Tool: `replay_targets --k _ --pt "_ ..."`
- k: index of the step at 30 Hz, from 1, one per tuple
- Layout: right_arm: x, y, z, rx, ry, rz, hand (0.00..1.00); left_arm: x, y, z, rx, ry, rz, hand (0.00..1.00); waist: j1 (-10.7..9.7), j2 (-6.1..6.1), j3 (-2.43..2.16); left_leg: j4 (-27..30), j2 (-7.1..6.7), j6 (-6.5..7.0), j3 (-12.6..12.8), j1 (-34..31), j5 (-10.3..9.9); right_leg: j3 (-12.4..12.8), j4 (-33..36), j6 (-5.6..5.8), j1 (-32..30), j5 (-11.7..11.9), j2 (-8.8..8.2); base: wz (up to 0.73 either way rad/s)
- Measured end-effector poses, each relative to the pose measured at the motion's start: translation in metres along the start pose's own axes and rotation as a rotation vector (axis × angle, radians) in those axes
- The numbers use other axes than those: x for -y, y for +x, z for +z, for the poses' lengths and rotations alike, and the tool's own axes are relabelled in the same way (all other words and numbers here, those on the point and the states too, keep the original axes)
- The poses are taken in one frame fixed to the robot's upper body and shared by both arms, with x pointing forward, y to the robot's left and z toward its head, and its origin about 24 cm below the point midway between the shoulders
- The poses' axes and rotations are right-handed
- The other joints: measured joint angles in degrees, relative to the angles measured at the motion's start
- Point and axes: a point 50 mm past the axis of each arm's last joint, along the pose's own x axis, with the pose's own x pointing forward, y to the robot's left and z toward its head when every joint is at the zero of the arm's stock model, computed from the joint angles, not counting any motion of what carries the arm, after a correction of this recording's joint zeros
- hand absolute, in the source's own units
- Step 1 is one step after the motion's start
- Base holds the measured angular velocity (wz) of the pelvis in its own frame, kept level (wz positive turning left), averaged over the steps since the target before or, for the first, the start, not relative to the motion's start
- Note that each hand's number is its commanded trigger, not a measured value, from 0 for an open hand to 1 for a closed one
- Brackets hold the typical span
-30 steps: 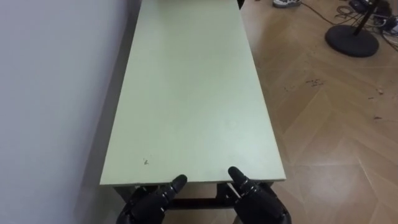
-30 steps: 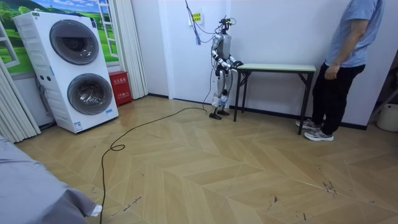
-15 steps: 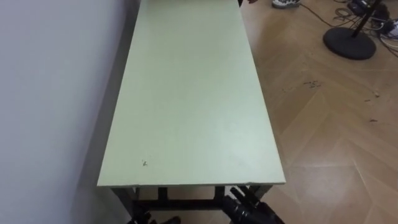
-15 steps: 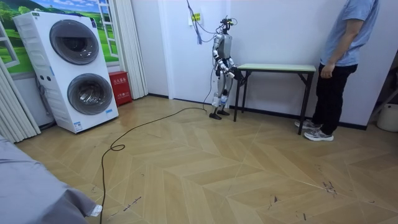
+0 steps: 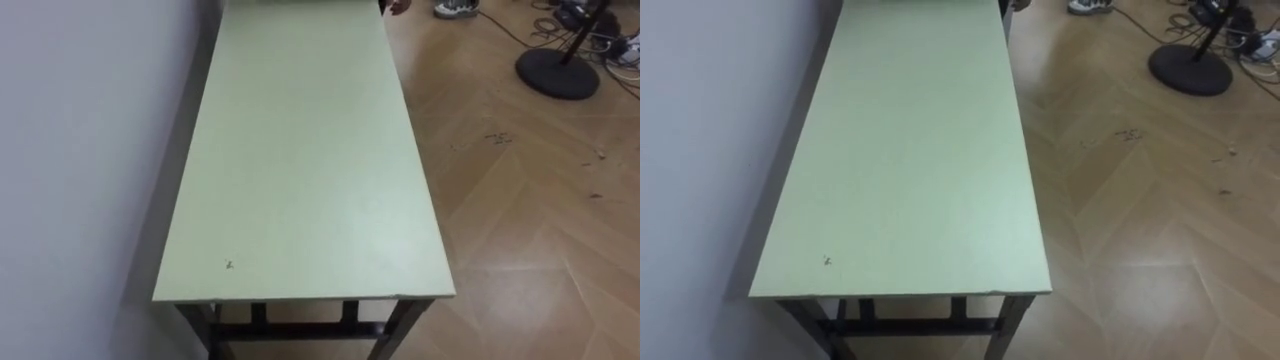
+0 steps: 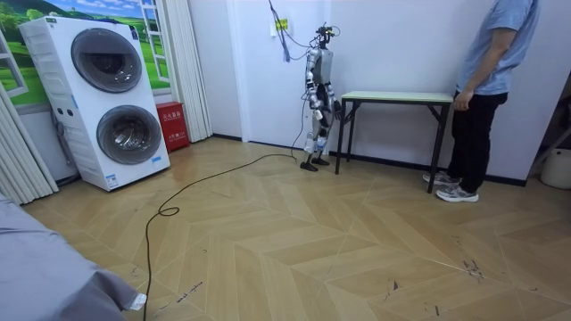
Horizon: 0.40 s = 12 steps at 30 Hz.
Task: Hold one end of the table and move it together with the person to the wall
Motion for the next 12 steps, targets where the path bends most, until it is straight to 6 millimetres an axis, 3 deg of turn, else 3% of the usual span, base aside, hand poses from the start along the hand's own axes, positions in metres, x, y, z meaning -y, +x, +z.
replay_targets --k 4,8,12 --pt "0.005 -0.002 -0.010 -0.054 -0.048 -0.036 0.00 -0.001 0.001 -0.001 -0.015 0.076 0.025 0.00 0.2 -0.01 -0.15 0.0 0.01 0.01 0.0 -0.1 0.0 -1.1 0.1 -0.01 -0.2 0.0 -0.05 0.00" --pt "0.011 -0.005 -0.025 -0.111 -0.046 -0.103 0.00 -0.005 0.000 -0.008 -0.028 0.121 0.090 0.00 0.8 0.15 -0.91 -0.2 0.03 0.01 0.3 0.7 0.0 -1.3 0.0 -0.01 0.2 0.0 -0.03 -0.04" --pt "0.012 -0.006 -0.031 -0.131 -0.021 -0.138 0.00 -0.009 0.000 -0.010 -0.037 0.170 0.170 0.00 1.3 -0.13 -0.94 -0.5 0.02 -0.01 0.2 1.5 0.0 -1.3 -0.1 -0.03 1.0 0.0 0.00 0.01"
